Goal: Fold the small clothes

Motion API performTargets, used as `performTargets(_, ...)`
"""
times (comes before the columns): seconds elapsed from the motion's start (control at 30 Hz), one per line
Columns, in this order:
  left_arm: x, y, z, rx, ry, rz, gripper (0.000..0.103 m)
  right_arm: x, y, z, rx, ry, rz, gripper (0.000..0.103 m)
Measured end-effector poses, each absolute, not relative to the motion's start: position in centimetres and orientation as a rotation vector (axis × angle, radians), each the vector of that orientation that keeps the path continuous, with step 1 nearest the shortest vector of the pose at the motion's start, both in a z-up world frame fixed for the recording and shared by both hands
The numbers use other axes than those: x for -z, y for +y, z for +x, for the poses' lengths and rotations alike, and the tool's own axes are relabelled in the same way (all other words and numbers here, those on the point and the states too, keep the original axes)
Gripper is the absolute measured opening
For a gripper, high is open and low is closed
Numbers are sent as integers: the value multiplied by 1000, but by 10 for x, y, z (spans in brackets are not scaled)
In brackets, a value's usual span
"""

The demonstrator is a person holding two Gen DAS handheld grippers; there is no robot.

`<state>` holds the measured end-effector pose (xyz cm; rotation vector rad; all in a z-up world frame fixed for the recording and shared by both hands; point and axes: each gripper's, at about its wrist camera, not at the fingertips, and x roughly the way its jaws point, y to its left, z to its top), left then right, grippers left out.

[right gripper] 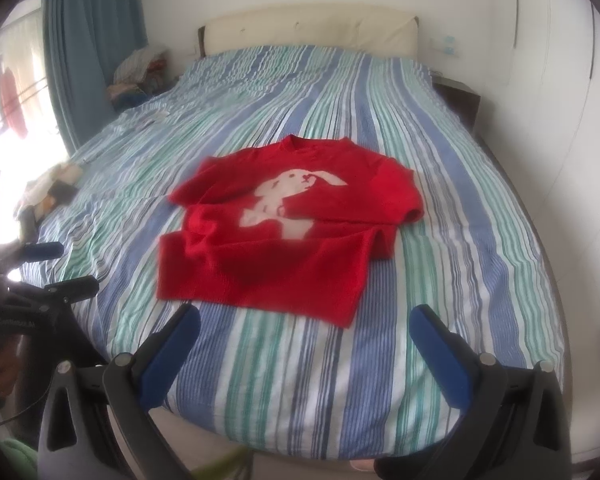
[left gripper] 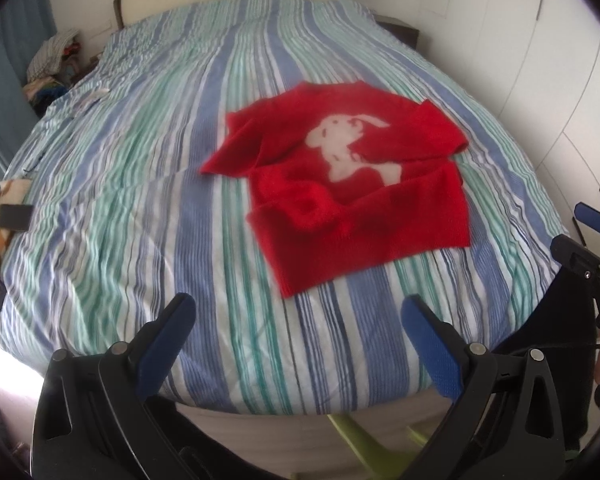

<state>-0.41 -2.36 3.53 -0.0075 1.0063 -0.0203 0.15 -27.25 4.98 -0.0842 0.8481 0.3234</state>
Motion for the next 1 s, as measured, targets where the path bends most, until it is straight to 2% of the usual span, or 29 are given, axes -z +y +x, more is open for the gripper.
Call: performTargets(1.0,-38,-10,-5,-22,990,-42,102,-59,-277,3,-301,843,-49,103)
